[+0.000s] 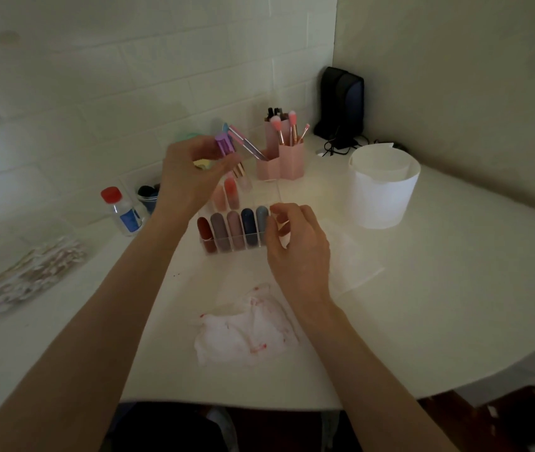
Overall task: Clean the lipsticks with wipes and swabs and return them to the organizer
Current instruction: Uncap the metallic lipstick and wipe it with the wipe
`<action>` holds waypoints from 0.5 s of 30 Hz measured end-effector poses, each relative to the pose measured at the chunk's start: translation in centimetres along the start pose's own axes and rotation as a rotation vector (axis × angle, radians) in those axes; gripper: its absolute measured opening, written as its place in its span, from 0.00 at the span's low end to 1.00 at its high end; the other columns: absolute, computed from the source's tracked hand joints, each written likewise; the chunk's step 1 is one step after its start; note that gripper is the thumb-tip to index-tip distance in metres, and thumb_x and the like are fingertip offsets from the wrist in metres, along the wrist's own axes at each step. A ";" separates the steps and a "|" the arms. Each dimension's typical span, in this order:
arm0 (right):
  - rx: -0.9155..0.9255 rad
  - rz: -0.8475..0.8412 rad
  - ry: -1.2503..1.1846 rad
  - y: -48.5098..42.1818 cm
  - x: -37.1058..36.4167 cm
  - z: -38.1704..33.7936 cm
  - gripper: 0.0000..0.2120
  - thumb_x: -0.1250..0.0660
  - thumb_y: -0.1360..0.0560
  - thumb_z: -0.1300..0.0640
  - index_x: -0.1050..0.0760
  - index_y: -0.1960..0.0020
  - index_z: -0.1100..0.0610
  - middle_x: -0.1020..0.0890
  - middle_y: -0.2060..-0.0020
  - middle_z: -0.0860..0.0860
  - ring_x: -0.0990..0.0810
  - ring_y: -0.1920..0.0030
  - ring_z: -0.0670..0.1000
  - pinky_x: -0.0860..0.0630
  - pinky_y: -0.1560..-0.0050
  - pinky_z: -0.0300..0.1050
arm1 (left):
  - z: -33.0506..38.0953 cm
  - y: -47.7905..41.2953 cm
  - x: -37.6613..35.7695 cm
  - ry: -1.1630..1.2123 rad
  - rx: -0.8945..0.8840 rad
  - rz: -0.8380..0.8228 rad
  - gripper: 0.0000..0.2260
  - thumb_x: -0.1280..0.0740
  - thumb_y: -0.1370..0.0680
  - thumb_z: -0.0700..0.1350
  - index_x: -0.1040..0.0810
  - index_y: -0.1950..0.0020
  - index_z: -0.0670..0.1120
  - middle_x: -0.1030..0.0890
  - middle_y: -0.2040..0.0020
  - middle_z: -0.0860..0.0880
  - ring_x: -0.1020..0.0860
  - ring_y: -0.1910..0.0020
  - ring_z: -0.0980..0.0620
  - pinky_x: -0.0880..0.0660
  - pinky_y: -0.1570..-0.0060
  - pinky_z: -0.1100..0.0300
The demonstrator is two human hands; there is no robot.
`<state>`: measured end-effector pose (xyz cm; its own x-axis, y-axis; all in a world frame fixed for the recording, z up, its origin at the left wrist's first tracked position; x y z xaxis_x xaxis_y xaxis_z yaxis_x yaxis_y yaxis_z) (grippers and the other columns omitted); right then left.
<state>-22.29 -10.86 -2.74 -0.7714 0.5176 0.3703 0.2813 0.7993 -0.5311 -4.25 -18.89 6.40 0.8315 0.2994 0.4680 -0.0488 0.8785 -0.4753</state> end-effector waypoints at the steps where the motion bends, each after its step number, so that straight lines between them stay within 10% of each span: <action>1: 0.001 0.006 -0.014 0.0 0.1 -0.1 0.09 0.33 0.18 0.51 0.22 0.40 0.52 0.21 0.48 0.47 0.20 0.55 0.46 0.19 0.55 0.48 | 0.5 0.8 0.5 0.043 0.008 -0.009 0.09 0.23 0.25 0.49 0.15 0.47 0.50 0.15 0.54 0.57 0.17 0.53 0.62 0.25 0.52 0.70; 7: 0.047 -0.202 -0.207 0.4 -1.8 -1.5 0.17 0.32 0.21 0.42 0.23 0.36 0.49 0.19 0.48 0.43 0.21 0.51 0.44 0.25 0.53 0.39 | 0.5 5.9 0.3 0.213 0.100 -0.209 0.09 0.25 0.24 0.46 0.14 0.44 0.49 0.13 0.51 0.54 0.15 0.49 0.55 0.22 0.42 0.59; 15: 0.210 -0.264 -0.157 1.8 -2.6 -3.2 0.09 0.30 0.20 0.53 0.19 0.41 0.54 0.27 0.63 0.32 0.25 0.62 0.35 0.33 0.58 0.27 | -2.4 10.2 2.4 0.354 0.214 -0.017 0.07 0.29 0.21 0.46 0.15 0.45 0.48 0.13 0.55 0.53 0.16 0.57 0.53 0.22 0.58 0.67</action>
<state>-17.91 -9.75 -2.24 -0.8844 0.2357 0.4029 -0.0499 0.8104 -0.5838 -1.40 -10.09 0.90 0.9703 0.1706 0.1713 -0.1166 0.9509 -0.2866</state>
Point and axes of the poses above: each hand's wrist, its own y-axis away from the middle knuckle, its own x-axis out of the back of the hand, z = x × y, the point moved 9 cm from there along -y, towards the middle knuckle
